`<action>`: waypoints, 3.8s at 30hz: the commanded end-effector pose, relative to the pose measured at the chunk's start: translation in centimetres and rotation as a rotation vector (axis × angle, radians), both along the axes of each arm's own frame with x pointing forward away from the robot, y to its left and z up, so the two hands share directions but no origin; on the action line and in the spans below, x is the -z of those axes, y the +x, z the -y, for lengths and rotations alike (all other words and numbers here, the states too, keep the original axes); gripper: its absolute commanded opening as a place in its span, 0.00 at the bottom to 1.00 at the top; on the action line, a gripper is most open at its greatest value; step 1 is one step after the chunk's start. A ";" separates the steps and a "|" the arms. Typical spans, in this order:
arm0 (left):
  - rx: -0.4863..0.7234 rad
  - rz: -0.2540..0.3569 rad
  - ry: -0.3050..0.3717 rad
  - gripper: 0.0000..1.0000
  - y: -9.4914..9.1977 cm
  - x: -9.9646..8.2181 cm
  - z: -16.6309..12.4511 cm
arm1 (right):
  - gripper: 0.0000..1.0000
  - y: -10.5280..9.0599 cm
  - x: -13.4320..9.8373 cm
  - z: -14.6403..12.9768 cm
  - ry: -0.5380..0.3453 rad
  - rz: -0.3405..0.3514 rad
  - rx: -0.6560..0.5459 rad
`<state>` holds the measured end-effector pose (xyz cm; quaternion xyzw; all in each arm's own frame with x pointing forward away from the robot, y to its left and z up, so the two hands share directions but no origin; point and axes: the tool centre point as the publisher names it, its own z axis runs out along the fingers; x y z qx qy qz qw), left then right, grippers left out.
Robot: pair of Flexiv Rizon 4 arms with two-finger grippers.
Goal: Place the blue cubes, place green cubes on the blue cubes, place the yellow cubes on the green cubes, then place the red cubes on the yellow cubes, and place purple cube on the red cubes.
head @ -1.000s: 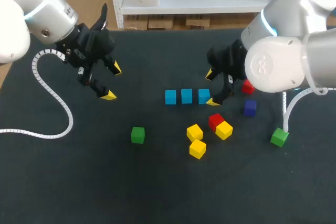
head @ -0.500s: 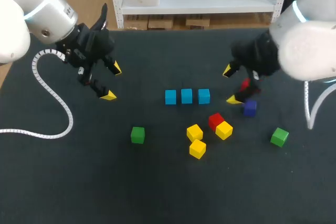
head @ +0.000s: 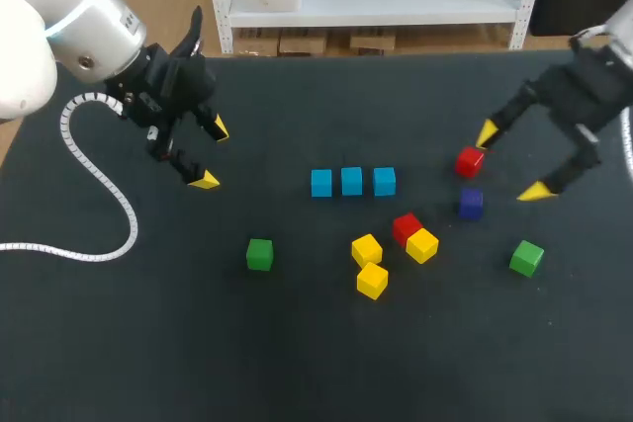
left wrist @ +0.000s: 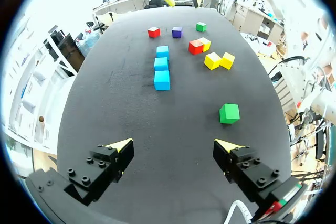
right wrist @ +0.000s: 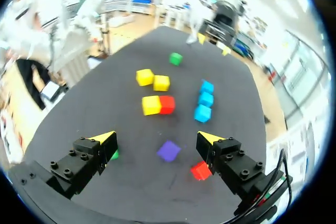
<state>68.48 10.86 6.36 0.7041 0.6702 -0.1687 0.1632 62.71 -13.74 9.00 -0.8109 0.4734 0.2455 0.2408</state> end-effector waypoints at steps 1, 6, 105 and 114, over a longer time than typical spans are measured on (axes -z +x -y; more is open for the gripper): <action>0.003 -0.001 -0.001 1.00 0.2 0.0 0.0 | 1.00 -1.1 -1.8 3.8 0.068 0.048 -0.216; 0.003 -0.001 -0.001 1.00 0.2 0.0 0.0 | 1.00 -2.8 -0.6 4.7 0.024 0.082 -0.319; 0.003 -0.001 -0.001 1.00 0.2 0.0 0.0 | 0.00 2.6 1.8 -6.9 -0.258 -0.059 0.538; 0.003 -0.001 -0.001 1.00 0.2 0.0 0.0 | 0.00 5.3 2.0 -10.2 -0.239 -0.074 0.628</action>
